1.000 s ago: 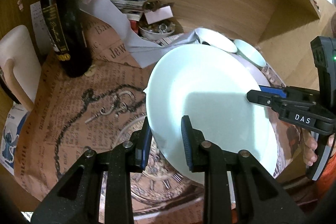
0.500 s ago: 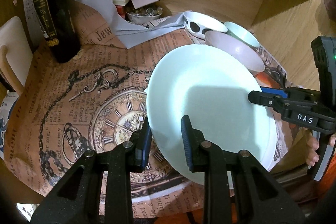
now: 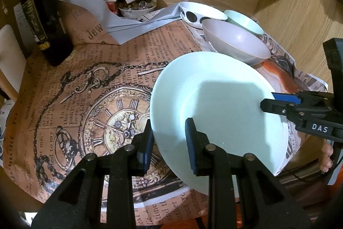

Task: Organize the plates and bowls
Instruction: 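Lower the mint green plate onto the white plate and open both tools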

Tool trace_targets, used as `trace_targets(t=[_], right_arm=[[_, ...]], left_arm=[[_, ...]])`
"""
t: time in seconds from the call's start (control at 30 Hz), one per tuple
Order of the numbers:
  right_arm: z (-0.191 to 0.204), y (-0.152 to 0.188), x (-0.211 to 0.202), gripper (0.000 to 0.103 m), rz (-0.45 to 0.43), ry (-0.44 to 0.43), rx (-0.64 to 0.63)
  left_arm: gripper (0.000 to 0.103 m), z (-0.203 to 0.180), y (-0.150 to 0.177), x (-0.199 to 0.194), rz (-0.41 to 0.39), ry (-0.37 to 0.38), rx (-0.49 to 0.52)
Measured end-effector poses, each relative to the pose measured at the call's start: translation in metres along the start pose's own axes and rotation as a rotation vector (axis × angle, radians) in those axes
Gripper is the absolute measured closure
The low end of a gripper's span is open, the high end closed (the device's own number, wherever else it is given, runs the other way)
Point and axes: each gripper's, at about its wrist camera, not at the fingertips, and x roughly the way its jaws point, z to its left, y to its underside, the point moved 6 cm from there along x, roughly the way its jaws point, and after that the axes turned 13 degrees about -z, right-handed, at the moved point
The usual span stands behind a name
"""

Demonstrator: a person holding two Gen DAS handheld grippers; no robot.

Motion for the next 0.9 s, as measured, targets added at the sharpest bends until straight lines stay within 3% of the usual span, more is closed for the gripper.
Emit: trace_targets(t=[0.8, 0.9], right_arm=[[-0.006, 0.005, -0.014, 0.072, -0.023, 0.009, 0.024], [-0.007, 0.005, -0.015, 0.072, -0.029, 0.013, 0.031]], left_arm=[[0.071, -0.008, -0.004, 0.017, 0.015, 0.027, 0.043], [0.063, -0.01, -0.003, 0.018, 0.017, 0.045, 0.04]])
